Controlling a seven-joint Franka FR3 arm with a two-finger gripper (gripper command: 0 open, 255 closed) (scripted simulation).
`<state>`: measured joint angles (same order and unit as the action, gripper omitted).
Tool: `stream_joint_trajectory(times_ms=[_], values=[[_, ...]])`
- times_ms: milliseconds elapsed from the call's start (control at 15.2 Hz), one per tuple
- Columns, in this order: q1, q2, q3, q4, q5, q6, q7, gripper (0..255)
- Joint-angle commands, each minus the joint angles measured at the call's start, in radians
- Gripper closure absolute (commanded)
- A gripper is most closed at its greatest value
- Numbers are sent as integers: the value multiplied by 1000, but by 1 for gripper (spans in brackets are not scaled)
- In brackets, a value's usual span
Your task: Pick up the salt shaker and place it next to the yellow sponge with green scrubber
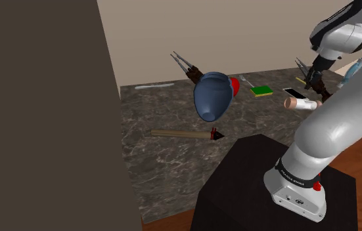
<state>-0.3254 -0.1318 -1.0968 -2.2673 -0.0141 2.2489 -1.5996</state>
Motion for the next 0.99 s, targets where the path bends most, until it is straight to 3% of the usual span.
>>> stream_joint_trajectory(times_ms=[0, 66, 132, 264, 396, 924], values=[[39, 100, -92, 3, 148, 21, -215, 0], [39, 180, -119, 13, 258, 15, -342, 0], [7, 264, -114, 28, 370, -1, -468, 0], [-131, 381, -21, 63, 512, -33, -659, 0], [-257, 473, 66, 104, 604, -64, -809, 0], [-311, 552, 148, 88, 705, -7, -873, 0]])
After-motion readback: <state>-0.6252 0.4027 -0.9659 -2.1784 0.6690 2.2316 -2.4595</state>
